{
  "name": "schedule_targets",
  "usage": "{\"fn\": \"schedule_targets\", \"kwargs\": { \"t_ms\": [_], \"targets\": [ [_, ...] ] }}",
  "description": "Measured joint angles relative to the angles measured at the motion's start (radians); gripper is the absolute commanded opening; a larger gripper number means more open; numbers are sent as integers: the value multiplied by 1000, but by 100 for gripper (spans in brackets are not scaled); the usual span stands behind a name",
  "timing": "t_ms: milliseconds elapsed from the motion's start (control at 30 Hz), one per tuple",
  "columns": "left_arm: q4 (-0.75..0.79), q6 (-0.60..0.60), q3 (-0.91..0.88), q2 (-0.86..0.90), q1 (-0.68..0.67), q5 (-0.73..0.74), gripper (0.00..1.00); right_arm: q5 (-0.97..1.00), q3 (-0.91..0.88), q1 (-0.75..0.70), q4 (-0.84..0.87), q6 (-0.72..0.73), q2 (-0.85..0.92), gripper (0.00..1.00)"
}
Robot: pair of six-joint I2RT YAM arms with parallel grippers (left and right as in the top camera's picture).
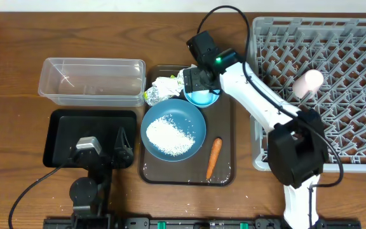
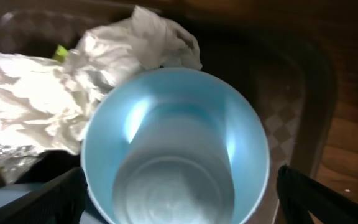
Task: Sort waste into correct bins and load items into the dishwasher rack
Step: 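Move the right gripper back and grasp the light-blue cup, then carry the light-blue cup into the rack and release it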
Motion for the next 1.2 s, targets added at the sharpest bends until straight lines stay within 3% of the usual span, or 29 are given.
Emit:
{"fn": "schedule_targets", "kwargs": {
  "t_ms": [433, 567, 967, 1200],
  "targets": [
    [0, 0, 0, 0, 0, 0, 99, 0, 0, 3, 0, 21, 24, 84],
    [0, 0, 0, 0, 0, 0, 99, 0, 0, 13, 7, 25, 29, 66],
    [0, 0, 0, 0, 0, 0, 99, 0, 0, 6, 0, 35, 23, 63],
    [0, 0, 0, 0, 0, 0, 99, -2, 70, -104, -46, -21, -158, 65]
  ]
}}
